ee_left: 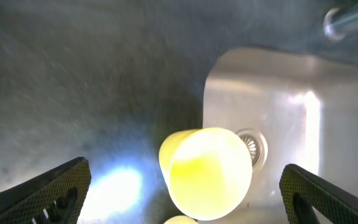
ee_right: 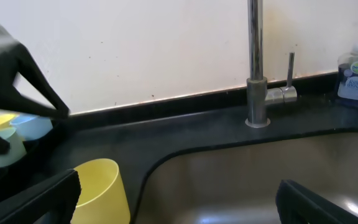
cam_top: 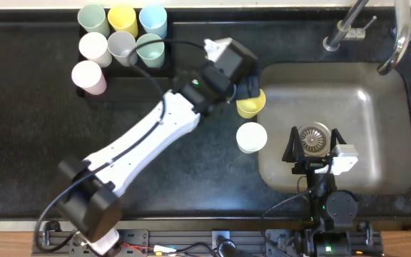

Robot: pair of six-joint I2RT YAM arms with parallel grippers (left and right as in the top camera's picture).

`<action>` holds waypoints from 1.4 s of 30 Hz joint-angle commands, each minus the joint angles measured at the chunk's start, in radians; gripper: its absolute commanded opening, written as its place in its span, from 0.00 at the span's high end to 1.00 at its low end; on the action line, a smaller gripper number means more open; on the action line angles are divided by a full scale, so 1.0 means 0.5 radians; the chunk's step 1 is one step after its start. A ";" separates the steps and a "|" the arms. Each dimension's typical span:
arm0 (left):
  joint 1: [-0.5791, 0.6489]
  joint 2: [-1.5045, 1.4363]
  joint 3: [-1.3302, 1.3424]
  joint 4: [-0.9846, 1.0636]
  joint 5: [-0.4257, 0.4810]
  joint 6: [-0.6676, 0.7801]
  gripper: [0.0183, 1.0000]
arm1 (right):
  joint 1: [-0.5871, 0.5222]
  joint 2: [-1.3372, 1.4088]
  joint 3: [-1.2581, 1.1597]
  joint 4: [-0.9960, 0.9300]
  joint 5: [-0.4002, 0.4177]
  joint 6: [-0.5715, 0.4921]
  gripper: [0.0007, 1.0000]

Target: Store Cups

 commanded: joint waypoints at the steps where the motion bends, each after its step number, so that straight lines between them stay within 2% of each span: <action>1: 0.024 0.081 0.010 0.007 0.089 -0.044 0.00 | -0.013 -0.014 -0.026 0.009 -0.020 -0.006 0.00; 13: 0.027 0.231 0.021 -0.054 0.350 -0.091 0.00 | -0.013 -0.014 -0.026 0.009 -0.019 -0.006 0.00; 23: 0.097 0.302 0.021 -0.175 0.436 -0.134 0.01 | -0.013 -0.014 -0.026 0.008 -0.020 -0.006 0.00; 28: 0.107 0.314 0.021 -0.179 0.433 -0.134 0.24 | -0.013 -0.014 -0.026 0.008 -0.019 -0.006 0.00; 31: 0.112 0.328 0.021 -0.179 0.441 -0.134 0.25 | -0.013 -0.014 -0.026 0.009 -0.019 -0.006 0.00; 33: 0.115 0.342 0.021 -0.178 0.448 -0.134 0.32 | -0.013 -0.014 -0.026 0.009 -0.019 -0.005 0.00; 36: 0.114 0.359 0.021 -0.171 0.450 -0.140 0.32 | -0.013 -0.014 -0.025 0.009 -0.019 -0.006 0.00; 37: 0.114 0.362 0.021 -0.171 0.451 -0.143 0.36 | -0.013 -0.014 -0.026 0.009 -0.019 -0.006 0.00; 39: 0.115 0.368 0.021 -0.172 0.448 -0.158 0.57 | -0.013 -0.014 -0.025 0.009 -0.020 -0.005 0.00; 41: 0.117 0.372 0.021 -0.172 0.448 -0.166 0.85 | -0.013 -0.014 -0.026 0.009 -0.020 -0.005 0.00; 42: 0.117 0.373 0.021 -0.170 0.447 -0.175 0.93 | -0.013 -0.014 -0.026 0.009 -0.020 -0.006 0.00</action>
